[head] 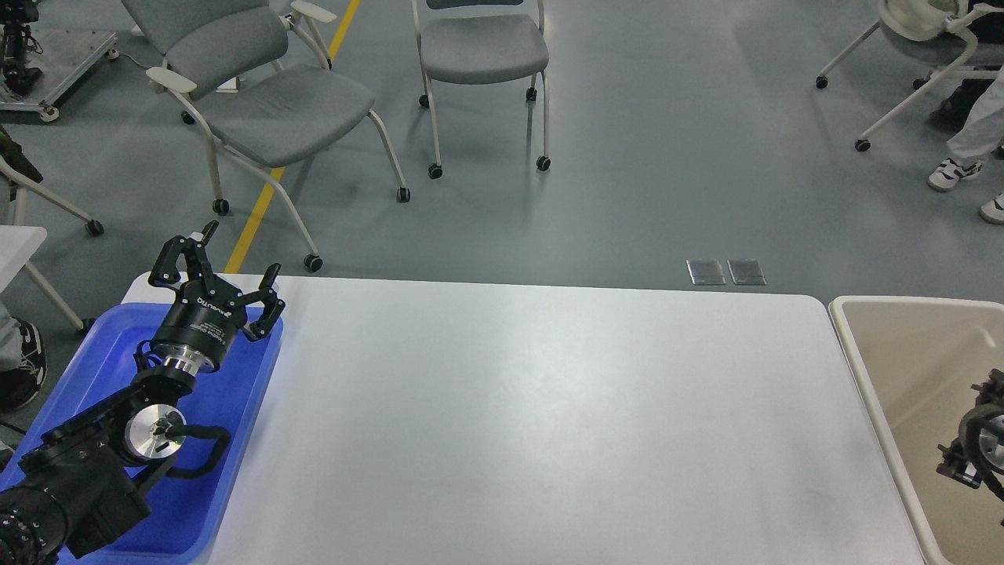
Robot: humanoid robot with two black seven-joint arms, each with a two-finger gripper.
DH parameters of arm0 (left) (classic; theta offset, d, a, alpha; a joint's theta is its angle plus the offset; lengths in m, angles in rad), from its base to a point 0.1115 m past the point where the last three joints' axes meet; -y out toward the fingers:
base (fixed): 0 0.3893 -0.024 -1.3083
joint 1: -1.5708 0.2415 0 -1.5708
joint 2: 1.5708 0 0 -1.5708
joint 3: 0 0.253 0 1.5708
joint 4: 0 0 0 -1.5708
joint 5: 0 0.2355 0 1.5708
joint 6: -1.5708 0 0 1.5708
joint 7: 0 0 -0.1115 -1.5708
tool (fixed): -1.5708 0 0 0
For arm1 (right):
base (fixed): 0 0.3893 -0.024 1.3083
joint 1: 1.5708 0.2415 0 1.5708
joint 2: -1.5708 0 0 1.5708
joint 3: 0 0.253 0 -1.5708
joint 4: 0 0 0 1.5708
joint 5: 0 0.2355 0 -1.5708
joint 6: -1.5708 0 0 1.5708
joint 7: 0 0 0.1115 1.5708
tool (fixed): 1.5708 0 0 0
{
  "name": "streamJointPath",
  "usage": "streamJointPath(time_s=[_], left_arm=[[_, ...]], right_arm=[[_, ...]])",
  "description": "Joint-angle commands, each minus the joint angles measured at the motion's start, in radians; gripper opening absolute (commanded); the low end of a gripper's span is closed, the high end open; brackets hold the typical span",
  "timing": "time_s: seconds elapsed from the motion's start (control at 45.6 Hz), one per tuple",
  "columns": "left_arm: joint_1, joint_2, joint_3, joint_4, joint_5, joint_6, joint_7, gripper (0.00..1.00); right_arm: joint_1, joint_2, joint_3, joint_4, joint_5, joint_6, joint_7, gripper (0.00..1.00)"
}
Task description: Tidy desktop
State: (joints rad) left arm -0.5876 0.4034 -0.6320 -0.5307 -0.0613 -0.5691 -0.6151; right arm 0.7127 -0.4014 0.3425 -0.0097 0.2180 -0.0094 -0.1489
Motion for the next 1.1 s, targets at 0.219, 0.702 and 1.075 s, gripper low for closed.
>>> streamJointPath(time_s=[0.219, 0.702, 1.075], left_arm=[[0.000, 0.000, 0.000, 0.000, 0.000, 0.000, -0.002, 0.98], [0.000, 0.000, 0.000, 0.000, 0.000, 0.000, -0.002, 0.98], [0.000, 0.000, 0.000, 0.000, 0.000, 0.000, -0.002, 0.98]], right_arm=[[0.157, -0.057, 0.021, 0.126, 0.004, 0.017, 0.066, 1.00], [0.163, -0.162, 0.291, 0.723, -0.003, 0.342, 0.066, 1.00], [0.159, -0.025, 0.291, 0.775, -0.003, 0.390, 0.066, 1.00]])
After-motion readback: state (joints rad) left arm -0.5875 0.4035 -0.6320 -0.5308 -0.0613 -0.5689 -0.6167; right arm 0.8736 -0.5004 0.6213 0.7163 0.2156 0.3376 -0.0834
